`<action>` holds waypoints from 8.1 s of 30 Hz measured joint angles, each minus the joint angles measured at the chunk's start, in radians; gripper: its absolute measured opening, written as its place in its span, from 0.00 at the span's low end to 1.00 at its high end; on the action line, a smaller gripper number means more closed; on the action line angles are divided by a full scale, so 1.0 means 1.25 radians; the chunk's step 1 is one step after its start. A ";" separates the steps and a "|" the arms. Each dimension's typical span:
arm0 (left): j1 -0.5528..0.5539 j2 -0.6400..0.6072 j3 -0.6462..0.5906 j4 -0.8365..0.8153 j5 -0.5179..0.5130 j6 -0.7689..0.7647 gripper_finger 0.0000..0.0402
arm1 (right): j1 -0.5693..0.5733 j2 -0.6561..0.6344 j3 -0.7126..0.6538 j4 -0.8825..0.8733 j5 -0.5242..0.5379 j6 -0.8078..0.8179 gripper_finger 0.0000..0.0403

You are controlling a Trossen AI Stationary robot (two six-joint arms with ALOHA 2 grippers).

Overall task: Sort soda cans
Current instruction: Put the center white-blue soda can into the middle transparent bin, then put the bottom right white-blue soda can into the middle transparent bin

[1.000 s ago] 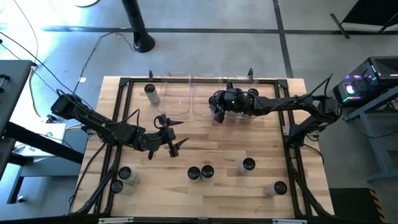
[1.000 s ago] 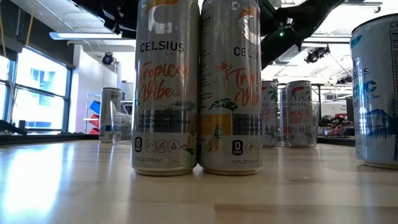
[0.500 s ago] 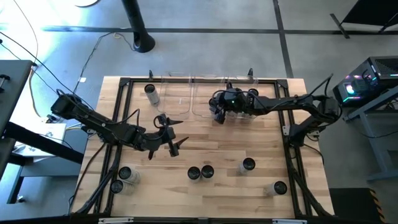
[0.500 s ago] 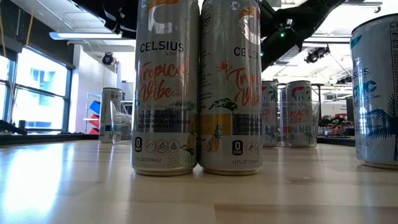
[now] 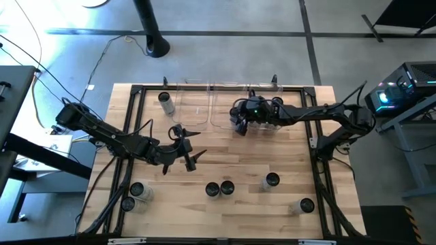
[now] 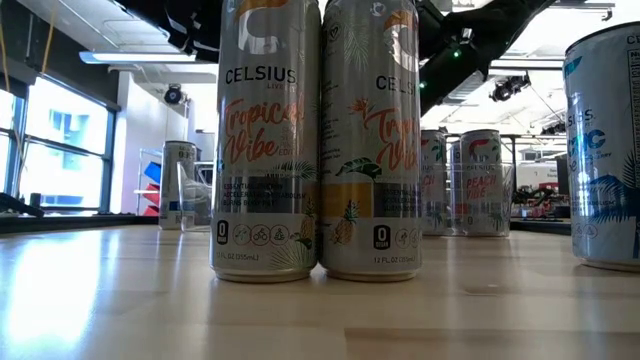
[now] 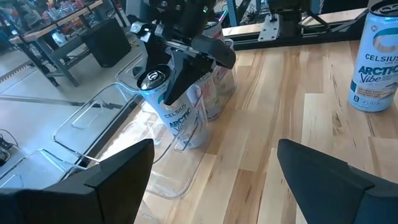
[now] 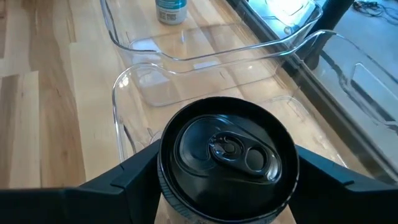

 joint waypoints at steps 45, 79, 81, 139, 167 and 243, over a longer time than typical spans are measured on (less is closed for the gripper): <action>0.000 0.000 0.000 0.000 0.001 -0.002 0.84 | 0.000 -0.005 0.035 -0.069 -0.034 0.010 0.76; 0.003 0.000 0.000 0.054 0.056 -0.018 0.84 | 0.926 -0.165 0.230 -0.765 0.220 0.762 0.76; 0.014 0.005 0.000 0.087 0.119 0.002 0.84 | 0.945 -0.135 0.230 -0.801 0.210 0.829 0.76; 0.101 0.215 0.000 0.386 0.407 0.097 0.84 | 0.444 0.002 -0.097 -0.100 0.463 0.153 0.75; 0.162 0.463 0.298 0.260 0.511 0.102 0.84 | 0.661 -0.149 -0.158 -0.297 0.353 0.502 0.75; 0.546 0.303 0.127 0.250 0.699 0.006 0.60 | 0.751 -0.193 -0.236 -0.163 0.592 0.509 0.75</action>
